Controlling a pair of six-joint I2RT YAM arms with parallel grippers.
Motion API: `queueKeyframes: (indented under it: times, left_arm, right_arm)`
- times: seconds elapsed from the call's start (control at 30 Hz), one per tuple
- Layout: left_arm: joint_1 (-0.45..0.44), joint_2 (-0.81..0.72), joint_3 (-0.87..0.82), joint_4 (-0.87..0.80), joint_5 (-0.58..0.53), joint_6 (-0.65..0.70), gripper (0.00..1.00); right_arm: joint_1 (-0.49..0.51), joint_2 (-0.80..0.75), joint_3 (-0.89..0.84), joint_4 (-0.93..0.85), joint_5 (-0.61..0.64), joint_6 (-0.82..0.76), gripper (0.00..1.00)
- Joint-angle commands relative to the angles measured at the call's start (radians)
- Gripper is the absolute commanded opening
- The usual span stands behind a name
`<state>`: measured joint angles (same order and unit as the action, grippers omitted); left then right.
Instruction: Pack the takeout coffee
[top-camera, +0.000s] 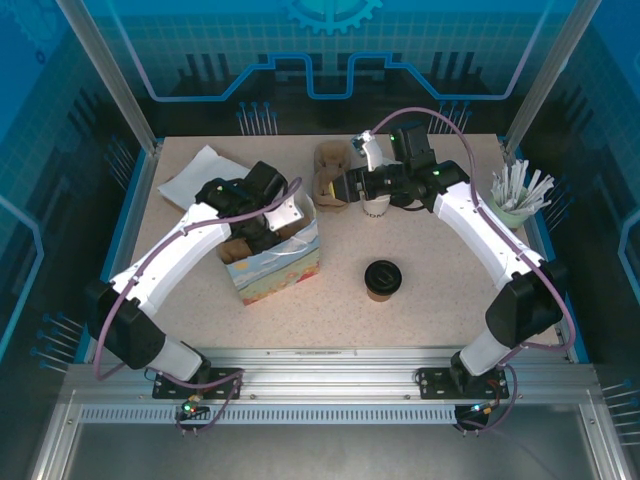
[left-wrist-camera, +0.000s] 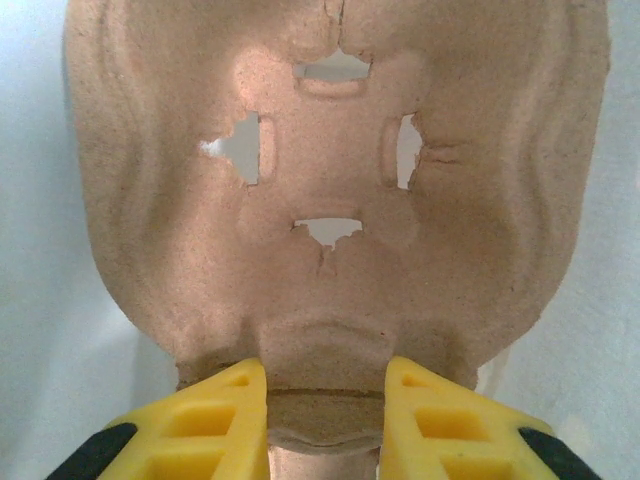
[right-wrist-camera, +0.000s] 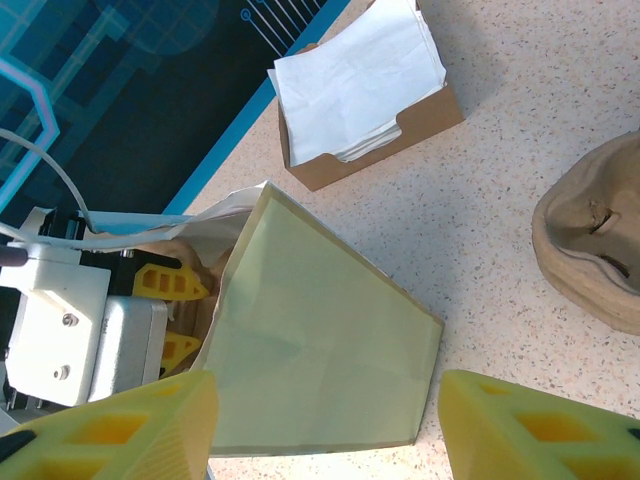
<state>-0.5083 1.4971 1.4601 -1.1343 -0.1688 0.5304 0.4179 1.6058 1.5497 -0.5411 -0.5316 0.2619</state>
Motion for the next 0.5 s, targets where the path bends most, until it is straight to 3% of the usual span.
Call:
queueKeyframes:
  times: [0.0,0.47]
  left_arm:
    - [-0.006,-0.022,0.014,-0.050,-0.013,0.040,0.26]
    - [0.013,0.043,-0.027,-0.026,0.011,0.080,0.27]
  right_arm:
    - [-0.008,0.013,-0.015,0.017,-0.020,-0.005,0.62]
    - [-0.009,0.017,-0.013,0.015,-0.027,-0.009,0.62]
